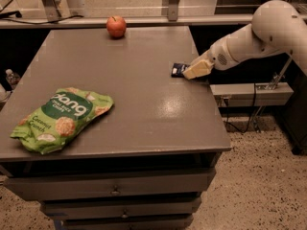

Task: Move rxbar blueberry near apple

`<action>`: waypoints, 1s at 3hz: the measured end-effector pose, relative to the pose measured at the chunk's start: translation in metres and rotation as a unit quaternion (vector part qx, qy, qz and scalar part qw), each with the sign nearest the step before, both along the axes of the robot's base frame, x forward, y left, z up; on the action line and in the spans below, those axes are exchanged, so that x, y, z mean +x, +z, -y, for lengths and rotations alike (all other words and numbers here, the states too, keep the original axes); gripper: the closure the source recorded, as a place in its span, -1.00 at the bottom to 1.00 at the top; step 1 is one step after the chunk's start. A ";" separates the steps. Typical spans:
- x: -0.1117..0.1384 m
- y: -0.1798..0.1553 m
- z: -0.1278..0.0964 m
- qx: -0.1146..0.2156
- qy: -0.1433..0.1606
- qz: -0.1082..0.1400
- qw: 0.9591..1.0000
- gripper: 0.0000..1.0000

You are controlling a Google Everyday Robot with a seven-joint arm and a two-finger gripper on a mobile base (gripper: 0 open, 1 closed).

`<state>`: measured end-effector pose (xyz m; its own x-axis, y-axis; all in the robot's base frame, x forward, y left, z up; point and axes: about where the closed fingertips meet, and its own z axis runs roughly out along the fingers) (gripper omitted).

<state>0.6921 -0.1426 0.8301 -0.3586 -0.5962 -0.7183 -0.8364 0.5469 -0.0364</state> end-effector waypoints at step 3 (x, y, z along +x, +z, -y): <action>0.010 0.055 -0.005 -0.009 0.004 0.044 0.999 1.00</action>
Offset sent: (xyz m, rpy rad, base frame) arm 0.0389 0.0286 0.1153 -0.0509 -0.1848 0.0409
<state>0.7019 -0.1378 0.8852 -0.2887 -0.6126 -0.7358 -0.8343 0.5380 -0.1206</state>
